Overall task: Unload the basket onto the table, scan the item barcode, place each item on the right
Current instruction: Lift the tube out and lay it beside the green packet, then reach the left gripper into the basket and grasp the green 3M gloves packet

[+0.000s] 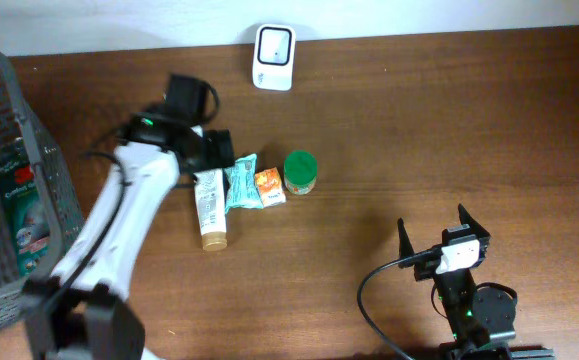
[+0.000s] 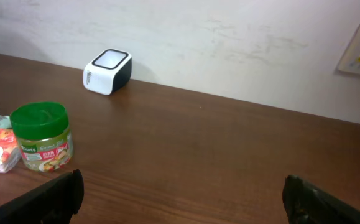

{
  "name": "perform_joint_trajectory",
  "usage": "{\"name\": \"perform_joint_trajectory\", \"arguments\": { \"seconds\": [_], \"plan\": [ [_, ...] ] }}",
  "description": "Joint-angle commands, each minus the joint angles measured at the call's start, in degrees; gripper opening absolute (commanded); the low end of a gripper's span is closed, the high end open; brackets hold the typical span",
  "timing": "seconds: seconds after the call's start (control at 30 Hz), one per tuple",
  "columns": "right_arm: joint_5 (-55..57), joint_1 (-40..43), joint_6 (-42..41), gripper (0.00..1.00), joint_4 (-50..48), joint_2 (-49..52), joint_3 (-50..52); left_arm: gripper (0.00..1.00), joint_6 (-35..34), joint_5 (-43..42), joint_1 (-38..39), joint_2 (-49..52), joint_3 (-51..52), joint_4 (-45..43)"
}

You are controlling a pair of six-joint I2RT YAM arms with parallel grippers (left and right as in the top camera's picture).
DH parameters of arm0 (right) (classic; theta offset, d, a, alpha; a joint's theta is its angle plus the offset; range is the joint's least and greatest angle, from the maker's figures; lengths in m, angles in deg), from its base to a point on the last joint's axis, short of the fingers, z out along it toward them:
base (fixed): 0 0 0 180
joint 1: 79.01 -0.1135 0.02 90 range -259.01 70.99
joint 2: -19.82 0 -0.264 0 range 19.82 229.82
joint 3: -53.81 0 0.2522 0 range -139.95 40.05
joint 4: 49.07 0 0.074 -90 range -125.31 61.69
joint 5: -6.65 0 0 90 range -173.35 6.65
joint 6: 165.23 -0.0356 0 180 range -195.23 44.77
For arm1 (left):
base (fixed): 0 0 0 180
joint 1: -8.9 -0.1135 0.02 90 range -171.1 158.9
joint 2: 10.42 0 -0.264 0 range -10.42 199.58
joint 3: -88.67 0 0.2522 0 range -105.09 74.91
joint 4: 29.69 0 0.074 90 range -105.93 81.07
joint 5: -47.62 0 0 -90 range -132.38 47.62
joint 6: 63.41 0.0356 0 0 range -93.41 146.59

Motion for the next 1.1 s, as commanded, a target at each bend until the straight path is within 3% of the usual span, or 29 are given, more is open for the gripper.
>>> {"name": "perform_joint_trajectory", "arguments": {
  "seconds": [0.0, 0.13, 0.23, 0.4, 0.57, 0.7, 0.87, 1.0, 1.07],
  "plan": [
    [-0.33, 0.37, -0.85, 0.98, 0.09, -0.48, 0.46, 0.99, 5.42, -1.73, -4.15, -7.56, -14.91, 6.67],
    [-0.33, 0.37, -0.85, 0.99, 0.09, -0.48, 0.46, 0.99, 5.6, -1.84, -14.4, -8.28, -31.69, 17.57],
    [-0.33, 0.37, -0.85, 0.98, 0.09, -0.48, 0.46, 0.99, 5.57, -2.4, -23.93, -8.35, -37.03, 20.02],
    [-0.33, 0.37, -0.85, 0.98, 0.07, -0.48, 0.46, 0.99, 5.42, -10.64, -43.82, -6.29, -37.31, 21.09],
    [-0.33, 0.37, -0.83, 0.99, 0.07, -0.48, 0.46, 1.0, 9.7, -18.56, -56.08, -0.87, -33.22, 21.24],
    [-0.33, 0.37, -0.85, 0.98, 0.09, -0.48, 0.46, 1.0, 13.46, -19.34, -59.56, -0.42, -21.77, 13.51],
    [-0.33, 0.37, -0.85, 0.98, 0.07, -0.48, 0.46, 1.0, 24.74, -21.46, -60.15, 0.76, -6.12, -1.14],
    [-0.33, 0.37, -0.85, 0.98, 0.09, -0.48, 0.46, 1.0, 33.97, -21.07, -60.22, 6.54, -3.87, -4.42],
    [-0.33, 0.37, -0.85, 0.98, 0.09, -0.48, 0.46, 0.98, 34.77, -19.91, -60.63, 9.01, -3.87, -4.83]
  ]
}}
